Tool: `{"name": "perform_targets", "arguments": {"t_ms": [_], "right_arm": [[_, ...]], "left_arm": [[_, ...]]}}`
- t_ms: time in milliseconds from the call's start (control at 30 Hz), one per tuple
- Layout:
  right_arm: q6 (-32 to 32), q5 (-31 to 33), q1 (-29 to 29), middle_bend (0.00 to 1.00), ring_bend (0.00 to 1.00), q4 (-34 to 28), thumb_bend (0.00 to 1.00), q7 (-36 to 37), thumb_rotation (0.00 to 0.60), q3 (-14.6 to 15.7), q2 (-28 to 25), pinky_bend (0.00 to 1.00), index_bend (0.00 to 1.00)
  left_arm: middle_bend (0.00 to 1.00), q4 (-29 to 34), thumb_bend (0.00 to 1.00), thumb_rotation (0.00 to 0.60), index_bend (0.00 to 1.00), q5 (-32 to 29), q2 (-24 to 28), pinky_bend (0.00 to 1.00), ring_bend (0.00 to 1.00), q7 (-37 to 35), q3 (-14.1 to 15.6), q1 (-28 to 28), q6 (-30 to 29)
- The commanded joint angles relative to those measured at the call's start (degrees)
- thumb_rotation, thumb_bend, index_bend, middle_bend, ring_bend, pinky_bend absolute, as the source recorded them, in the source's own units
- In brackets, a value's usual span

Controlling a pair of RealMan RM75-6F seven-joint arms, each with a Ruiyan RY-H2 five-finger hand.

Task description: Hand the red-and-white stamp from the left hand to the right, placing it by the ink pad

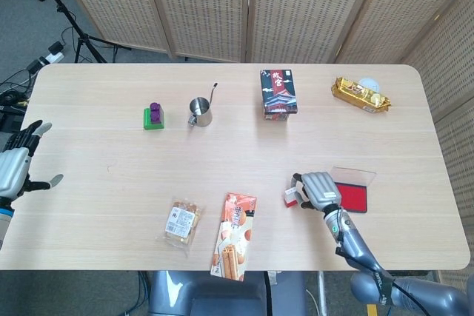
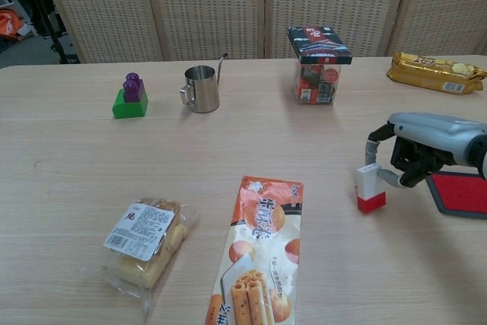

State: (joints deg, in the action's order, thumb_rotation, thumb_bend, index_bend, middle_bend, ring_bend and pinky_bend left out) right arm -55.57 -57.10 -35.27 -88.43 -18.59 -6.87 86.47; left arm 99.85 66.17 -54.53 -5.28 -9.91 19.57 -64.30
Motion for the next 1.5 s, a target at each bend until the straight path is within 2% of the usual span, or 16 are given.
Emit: {"name": "perform_targets", "arguments": {"t_ms": [33, 333, 733, 1033, 1500], "right_arm": [[-0.5, -1.3, 0.7, 0.94, 0.96, -0.7, 0.76, 1.3, 0.6, 0.4, -0.8, 1.0, 0.44], [-1.2, -5.7, 3.2, 0.94, 0.96, -2.6, 0.78, 5.1, 0.6, 2.4, -4.2, 1.0, 0.44], [-2.0, -11.5, 6.0, 0.94, 0.96, -2.5, 0.77, 11.6, 0.6, 4.5, -5.9, 1.0, 0.44], [-2.0, -14.0, 7.4, 0.94, 0.96, -0.8, 0.78, 16.8, 0.6, 4.7, -5.8, 1.0, 0.44], [-1.8, -15.6, 8.3, 0.94, 0.96, 0.0, 0.78, 19.0, 0.6, 4.6, -6.1, 1.0, 0.42]], "left_arm": [[0.0, 0.0, 0.21, 0.6, 0.0, 0.1, 0.0, 0.0, 0.0, 0.0, 0.0, 0.0, 0.0], [0.0, 0.1, 0.21, 0.6, 0.0, 0.1, -0.1, 0.0, 0.0, 0.3, 0.1, 0.0, -0.1], [0.0, 0.6, 0.21, 0.6, 0.0, 0.4, -0.2, 0.0, 0.0, 0.8, 0.4, 0.0, -0.3], [0.0, 0.8, 0.21, 0.6, 0.0, 0.7, -0.2, 0.0, 0.0, 0.9, 0.5, -0.1, -0.5], [0.0, 0.8, 0.21, 0.6, 0.0, 0.7, -0.1, 0.0, 0.0, 0.8, 0.6, -0.2, -0.6]]}}
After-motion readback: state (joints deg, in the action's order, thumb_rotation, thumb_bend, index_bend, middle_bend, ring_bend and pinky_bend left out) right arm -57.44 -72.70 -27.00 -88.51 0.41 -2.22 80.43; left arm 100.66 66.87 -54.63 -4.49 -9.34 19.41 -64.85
